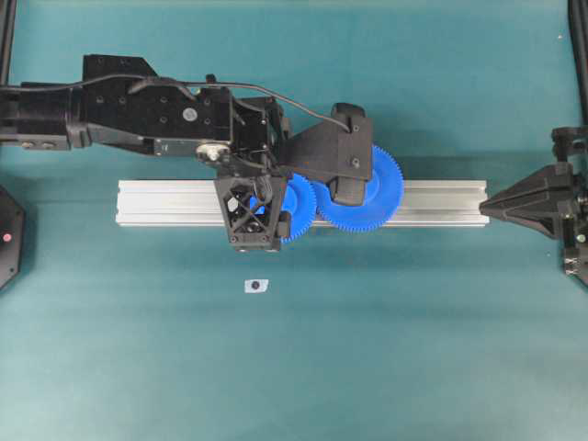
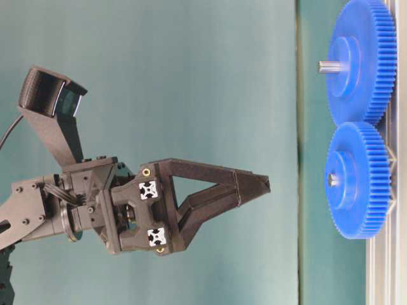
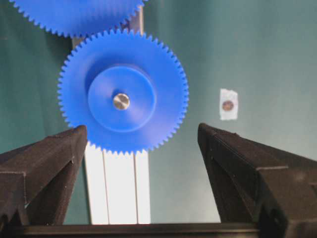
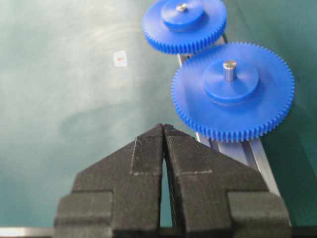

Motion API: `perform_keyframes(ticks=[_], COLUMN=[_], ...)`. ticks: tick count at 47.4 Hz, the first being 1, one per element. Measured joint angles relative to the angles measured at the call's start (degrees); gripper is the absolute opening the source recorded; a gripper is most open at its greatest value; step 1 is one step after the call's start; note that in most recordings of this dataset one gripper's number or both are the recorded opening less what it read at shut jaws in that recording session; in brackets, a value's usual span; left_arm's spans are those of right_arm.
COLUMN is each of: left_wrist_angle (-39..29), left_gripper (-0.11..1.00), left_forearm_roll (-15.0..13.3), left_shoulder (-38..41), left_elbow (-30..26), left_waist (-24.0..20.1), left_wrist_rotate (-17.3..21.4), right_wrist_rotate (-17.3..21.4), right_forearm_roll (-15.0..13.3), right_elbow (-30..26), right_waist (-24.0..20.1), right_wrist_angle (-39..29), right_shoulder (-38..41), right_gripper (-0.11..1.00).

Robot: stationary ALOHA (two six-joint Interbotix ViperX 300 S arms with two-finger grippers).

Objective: Find the location of the shaft and insert the small gear.

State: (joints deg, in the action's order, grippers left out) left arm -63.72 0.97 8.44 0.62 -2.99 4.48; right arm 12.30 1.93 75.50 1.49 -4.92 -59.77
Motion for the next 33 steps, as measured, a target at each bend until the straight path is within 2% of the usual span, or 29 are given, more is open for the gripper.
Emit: perform_keyframes(ticks=[33], left_wrist_angle=[1.1], left_gripper=[0.88], left_forearm_roll=[0.0], left_shoulder=[0.0], left_elbow=[0.0], left_waist=[0.0], left_wrist_rotate=[0.0], right_wrist_rotate=[0.0], right_forearm_roll=[0.0], right_elbow=[0.0], right_waist=[0.0], right_wrist_angle=[0.0], right_shoulder=[-0.1], right_gripper=[0.03])
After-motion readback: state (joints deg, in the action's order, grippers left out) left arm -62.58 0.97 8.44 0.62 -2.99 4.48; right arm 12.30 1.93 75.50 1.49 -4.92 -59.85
